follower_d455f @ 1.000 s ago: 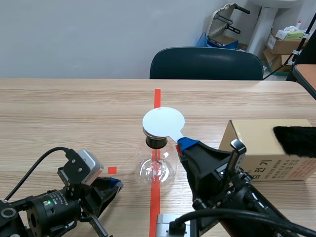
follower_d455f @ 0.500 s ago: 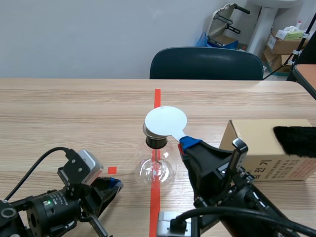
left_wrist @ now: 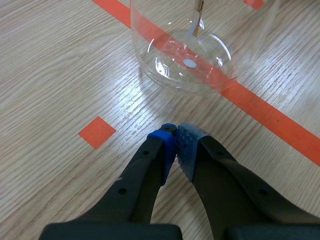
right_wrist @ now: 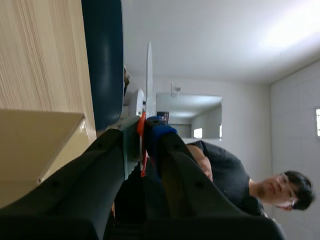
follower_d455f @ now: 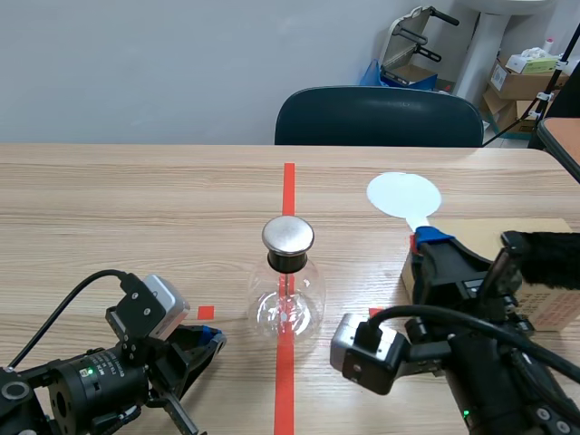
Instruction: Do the electroscope experiment
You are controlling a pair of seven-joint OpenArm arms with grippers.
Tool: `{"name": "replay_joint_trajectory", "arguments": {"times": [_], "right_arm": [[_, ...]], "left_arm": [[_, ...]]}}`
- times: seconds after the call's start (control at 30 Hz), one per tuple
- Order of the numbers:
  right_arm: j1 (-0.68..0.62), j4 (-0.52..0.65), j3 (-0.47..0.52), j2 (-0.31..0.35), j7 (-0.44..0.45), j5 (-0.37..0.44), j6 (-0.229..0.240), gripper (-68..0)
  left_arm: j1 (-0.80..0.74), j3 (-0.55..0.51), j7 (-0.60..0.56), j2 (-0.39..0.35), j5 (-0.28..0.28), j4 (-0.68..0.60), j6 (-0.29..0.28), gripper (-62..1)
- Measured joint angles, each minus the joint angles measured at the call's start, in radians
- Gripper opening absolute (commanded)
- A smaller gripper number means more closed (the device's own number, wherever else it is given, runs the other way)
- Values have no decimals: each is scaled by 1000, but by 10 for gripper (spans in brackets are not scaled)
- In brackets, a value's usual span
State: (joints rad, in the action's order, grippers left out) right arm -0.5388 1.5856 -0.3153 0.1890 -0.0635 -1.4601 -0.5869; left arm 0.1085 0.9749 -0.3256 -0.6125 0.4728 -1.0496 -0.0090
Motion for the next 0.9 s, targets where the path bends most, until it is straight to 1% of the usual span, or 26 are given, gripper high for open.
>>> {"name": "replay_joint_trajectory", "arguments": {"times": [0.1, 0.27, 0.33, 0.53, 0.63, 0.9], "right_arm": [[0, 0, 0, 0, -73, 0, 0, -667], [0, 0, 0, 0, -150, 0, 0, -667], [0, 0, 0, 0, -163, 0, 0, -667], [0, 0, 0, 0, -162, 0, 0, -667], [0, 0, 0, 0, -122, 0, 0, -667], [0, 0, 0, 0, 96, 0, 0, -667]], "left_arm": [[0, 0, 0, 0, 0, 0, 0, -588], [0, 0, 0, 0, 0, 0, 0, -588], [0, 0, 0, 0, 0, 0, 0, -588], [0, 0, 0, 0, 0, 0, 0, -588], [0, 0, 0, 0, 0, 0, 0, -588], [0, 0, 0, 0, 0, 0, 0, -588]]}}
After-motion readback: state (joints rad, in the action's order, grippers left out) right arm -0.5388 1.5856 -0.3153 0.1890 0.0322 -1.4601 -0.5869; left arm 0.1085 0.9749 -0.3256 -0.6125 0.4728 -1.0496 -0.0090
